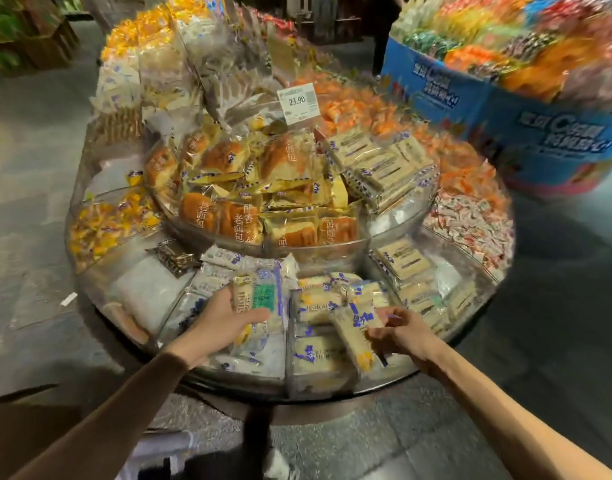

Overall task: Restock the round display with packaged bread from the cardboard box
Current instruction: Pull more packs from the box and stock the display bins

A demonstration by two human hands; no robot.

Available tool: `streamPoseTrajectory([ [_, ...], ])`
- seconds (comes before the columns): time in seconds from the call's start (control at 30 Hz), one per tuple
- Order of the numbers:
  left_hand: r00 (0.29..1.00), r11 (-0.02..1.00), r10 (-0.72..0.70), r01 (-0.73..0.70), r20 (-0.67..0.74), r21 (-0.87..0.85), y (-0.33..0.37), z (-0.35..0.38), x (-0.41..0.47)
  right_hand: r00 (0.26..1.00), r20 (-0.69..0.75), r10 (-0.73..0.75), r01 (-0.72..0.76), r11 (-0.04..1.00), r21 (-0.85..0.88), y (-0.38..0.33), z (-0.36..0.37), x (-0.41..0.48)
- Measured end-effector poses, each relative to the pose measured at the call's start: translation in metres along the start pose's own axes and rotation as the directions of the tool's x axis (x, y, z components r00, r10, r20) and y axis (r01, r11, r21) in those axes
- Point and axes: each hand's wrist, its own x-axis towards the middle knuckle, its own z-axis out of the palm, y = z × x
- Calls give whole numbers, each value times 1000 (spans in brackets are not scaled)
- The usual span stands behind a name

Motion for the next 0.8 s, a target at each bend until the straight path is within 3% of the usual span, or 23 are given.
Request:
streamPoseTrajectory([
  [0.27, 999, 999, -21, 22, 39, -40, 19, -13, 66, 985, -23, -169, 150, 924, -351, -44, -13, 66],
  [0.47, 1000, 998, -25, 24, -18, -60, 31, -16, 89, 948, 176, -266, 317, 734, -600, -79, 21, 124],
  [0.57, 996, 997, -30, 25, -79, -67, 32, -18, 95, 907, 291, -304, 416, 549, -725, -84, 42, 151],
  [0.67, 983, 991, 126, -120, -134, 52, 31, -20, 88, 882, 348, -318, 427, 228, -875, -69, 53, 171],
  [0.7, 983, 998, 54, -59, -174, -23, 33, -20, 87, 887, 349, -304, 402, 132, -906, -64, 54, 173],
  [0.73, 996, 995, -35, 26, -87, -93, 32, -22, 85, 887, 360, -290, 389, 45, -920, -60, 54, 172],
  [0.8, 986, 994, 107, -111, -131, -20, 22, -21, 88, 853, 409, -323, 396, -108, -912, -56, 55, 166],
])
